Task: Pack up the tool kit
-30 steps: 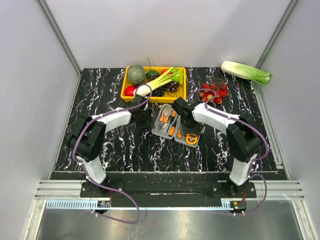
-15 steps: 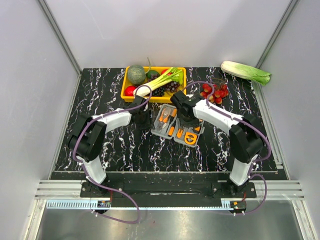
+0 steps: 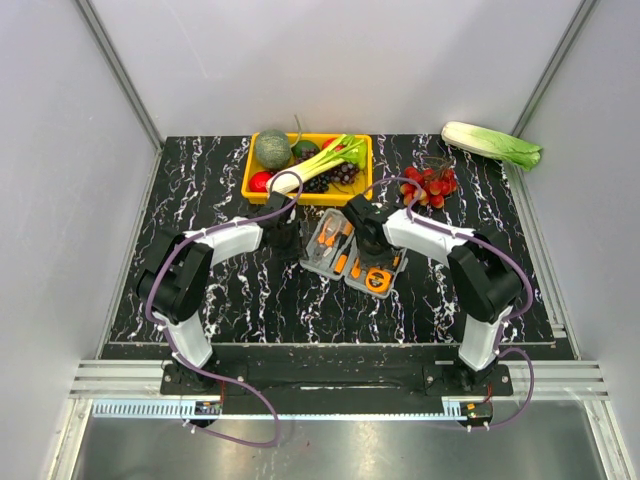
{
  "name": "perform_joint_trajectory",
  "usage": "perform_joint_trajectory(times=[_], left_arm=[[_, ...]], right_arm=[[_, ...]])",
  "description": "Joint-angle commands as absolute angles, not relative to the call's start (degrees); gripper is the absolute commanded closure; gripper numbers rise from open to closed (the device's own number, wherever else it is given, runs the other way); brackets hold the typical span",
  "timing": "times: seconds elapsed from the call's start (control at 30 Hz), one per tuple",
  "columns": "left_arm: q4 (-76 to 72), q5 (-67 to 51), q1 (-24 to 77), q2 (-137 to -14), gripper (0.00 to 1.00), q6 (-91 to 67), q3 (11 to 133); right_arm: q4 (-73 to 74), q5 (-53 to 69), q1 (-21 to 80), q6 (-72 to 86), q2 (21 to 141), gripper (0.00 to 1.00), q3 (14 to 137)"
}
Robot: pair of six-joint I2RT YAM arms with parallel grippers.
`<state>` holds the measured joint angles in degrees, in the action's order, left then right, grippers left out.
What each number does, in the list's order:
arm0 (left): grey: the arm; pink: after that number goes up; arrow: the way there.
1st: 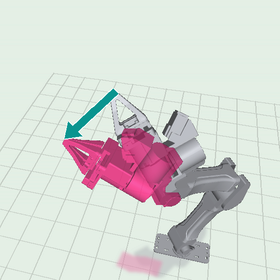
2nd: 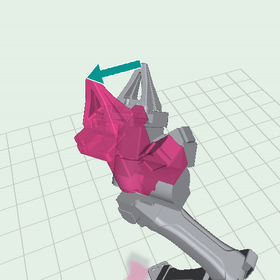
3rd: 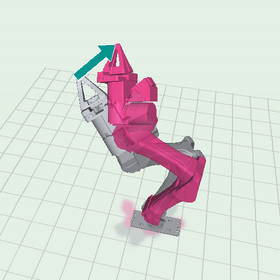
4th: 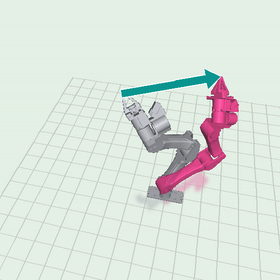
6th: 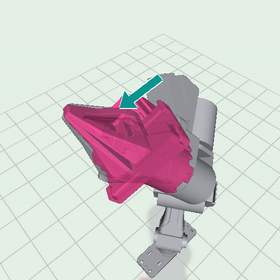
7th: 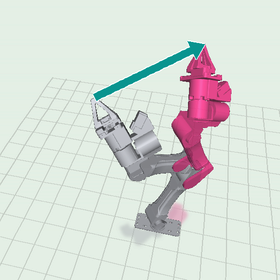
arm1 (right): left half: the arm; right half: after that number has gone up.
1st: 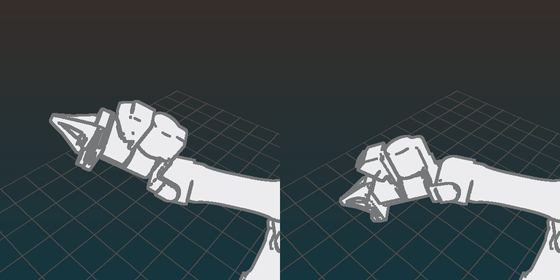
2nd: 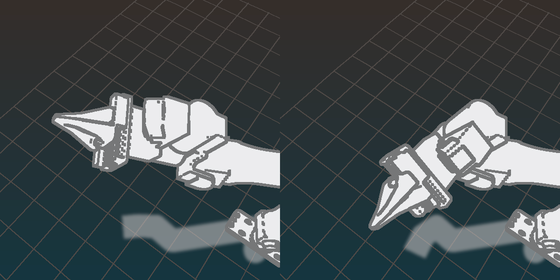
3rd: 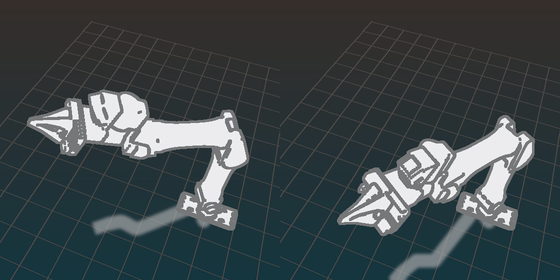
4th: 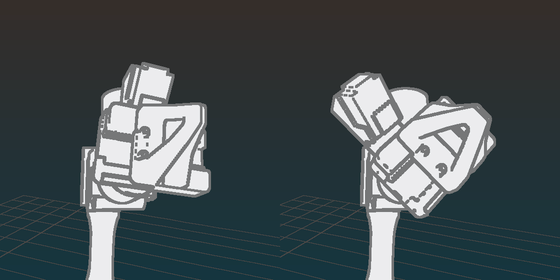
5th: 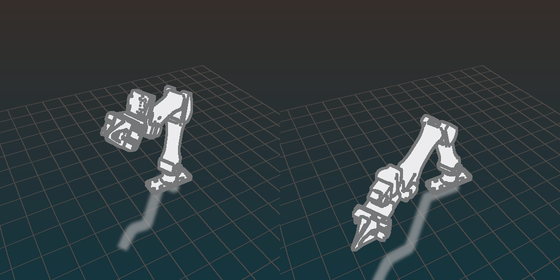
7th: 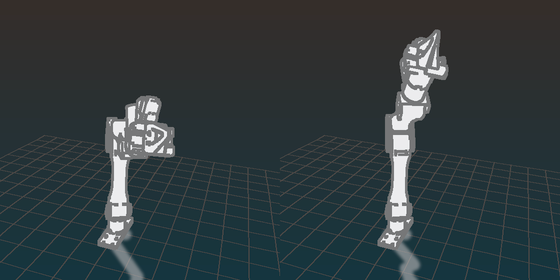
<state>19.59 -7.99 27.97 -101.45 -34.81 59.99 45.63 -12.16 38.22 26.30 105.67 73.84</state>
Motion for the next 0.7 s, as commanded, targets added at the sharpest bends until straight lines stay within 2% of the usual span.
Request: perform_joint_trajectory(times=[0.0, 0.23, 0.5, 0.67], left_arm=[[20.7, -8.1, 27.6, -102.5, 0.63, -35.1, 59.2], [20.9, -8.5, 27.6, -102.0, 0.63, -35.2, 59.2], [21.4, -8.4, 27.6, -101.4, 0.63, -35.5, 59.7], [21.3, -8.7, 27.6, -101.4, 0.63, -35.6, 59.6]], right_arm=[[44.5, -6.6, 38.1, 25.9, 104.9, 0.57, 70.1], [43.1, -7.2, 38.1, 26.1, 104.5, 0.57, 69.8], [42.4, -13.2, 38.1, 26.6, 95.8, 0.41, 72.2], [45.0, -13.5, 38.1, 28.2, 93.7, 0.39, 73.6]])
